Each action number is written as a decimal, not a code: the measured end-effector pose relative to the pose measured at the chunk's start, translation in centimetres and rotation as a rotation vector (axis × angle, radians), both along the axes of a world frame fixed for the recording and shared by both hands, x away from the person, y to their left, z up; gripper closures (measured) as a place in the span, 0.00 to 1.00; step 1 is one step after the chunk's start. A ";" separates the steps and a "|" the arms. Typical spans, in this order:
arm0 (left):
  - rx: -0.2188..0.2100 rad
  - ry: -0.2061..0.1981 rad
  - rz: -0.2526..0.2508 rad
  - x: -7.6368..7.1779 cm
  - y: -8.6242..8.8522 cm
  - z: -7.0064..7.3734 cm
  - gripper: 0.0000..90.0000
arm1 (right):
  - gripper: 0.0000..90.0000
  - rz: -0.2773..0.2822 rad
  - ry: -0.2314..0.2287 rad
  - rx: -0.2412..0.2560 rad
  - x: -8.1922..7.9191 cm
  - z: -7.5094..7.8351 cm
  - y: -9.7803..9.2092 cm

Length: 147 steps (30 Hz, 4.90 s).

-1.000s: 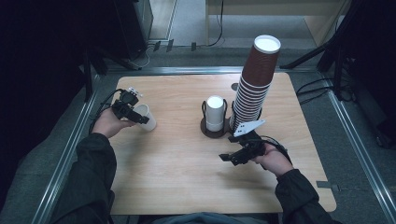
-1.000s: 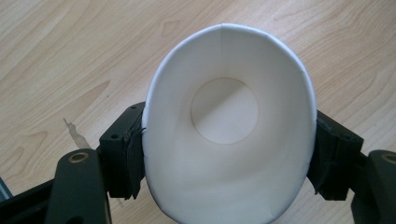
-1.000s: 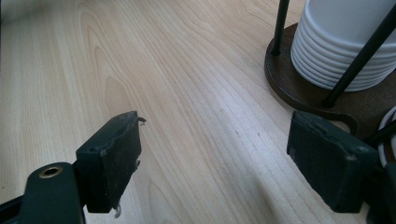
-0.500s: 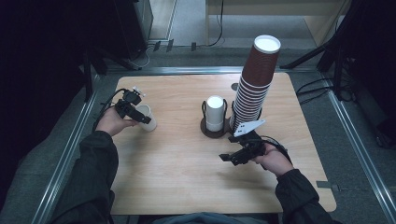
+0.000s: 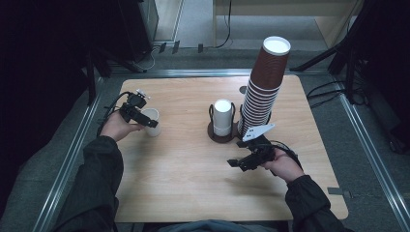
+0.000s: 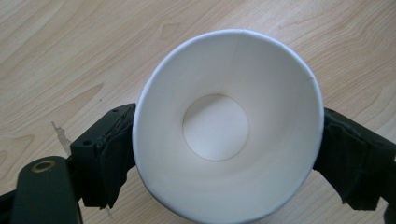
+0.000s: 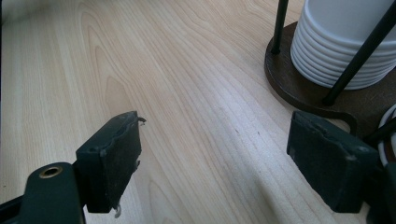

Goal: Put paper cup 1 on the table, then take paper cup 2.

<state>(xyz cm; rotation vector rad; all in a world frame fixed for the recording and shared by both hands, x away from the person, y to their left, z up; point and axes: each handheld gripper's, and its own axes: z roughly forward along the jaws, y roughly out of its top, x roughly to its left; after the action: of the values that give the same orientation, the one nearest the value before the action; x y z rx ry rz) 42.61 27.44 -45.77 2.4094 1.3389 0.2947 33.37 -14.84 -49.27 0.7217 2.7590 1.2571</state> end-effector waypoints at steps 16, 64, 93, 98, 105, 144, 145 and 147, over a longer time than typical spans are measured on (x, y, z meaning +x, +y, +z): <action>-0.117 -0.061 0.013 -1.2 0.9 3.2 0.11 | 0.20 -0.001 0.006 -0.006 0.1 0.0 -0.1; -0.320 -0.188 -0.267 -9.3 -7.3 4.0 0.15 | 0.17 0.025 -0.066 0.103 -0.9 6.0 -4.2; -0.316 -0.140 -0.328 -9.8 -8.7 2.2 0.16 | 0.24 -0.164 -0.158 0.073 2.2 14.1 -11.2; -0.316 -0.145 -0.327 -9.9 -8.8 2.1 0.16 | 0.23 -0.174 -0.166 0.073 3.1 16.2 -11.8; -0.312 -0.142 -0.333 -10.2 -8.9 2.0 0.16 | 0.23 -0.194 -0.188 0.027 4.1 18.3 -12.1; -0.328 -0.112 -0.364 -10.4 -9.4 1.6 0.16 | 0.17 -0.187 -0.209 0.103 9.4 25.4 -6.6; -0.326 -0.114 -0.364 -10.4 -9.5 1.6 0.16 | 0.18 -0.188 -0.209 0.106 9.4 25.5 -6.5; -0.329 -0.114 -0.363 -10.4 -9.5 1.6 0.16 | 0.20 -0.190 -0.210 0.094 9.4 25.6 -6.5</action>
<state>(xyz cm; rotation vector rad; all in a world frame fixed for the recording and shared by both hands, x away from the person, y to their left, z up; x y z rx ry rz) 32.20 17.97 -44.18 2.2582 0.8055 0.1011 42.77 -21.32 -23.64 0.7865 2.4182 1.3439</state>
